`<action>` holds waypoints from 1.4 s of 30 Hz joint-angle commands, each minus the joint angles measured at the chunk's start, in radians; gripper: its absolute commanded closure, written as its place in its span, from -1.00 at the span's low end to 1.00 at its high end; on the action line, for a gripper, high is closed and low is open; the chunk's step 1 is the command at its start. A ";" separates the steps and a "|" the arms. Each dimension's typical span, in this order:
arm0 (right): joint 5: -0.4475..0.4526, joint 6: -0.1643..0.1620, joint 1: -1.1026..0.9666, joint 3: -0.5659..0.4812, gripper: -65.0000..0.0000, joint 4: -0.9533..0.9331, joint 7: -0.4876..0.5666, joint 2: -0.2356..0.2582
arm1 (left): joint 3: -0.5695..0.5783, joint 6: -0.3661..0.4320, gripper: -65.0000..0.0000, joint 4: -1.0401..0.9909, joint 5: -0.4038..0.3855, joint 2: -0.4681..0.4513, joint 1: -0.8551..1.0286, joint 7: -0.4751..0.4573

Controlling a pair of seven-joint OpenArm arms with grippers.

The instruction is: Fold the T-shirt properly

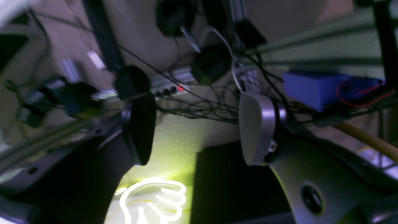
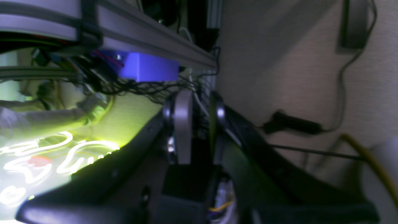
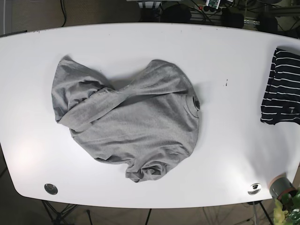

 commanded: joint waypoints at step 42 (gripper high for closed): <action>0.006 0.009 0.547 0.151 0.68 0.322 -0.295 0.006 | -0.050 -0.001 -0.33 0.105 -0.117 0.014 -0.498 -0.004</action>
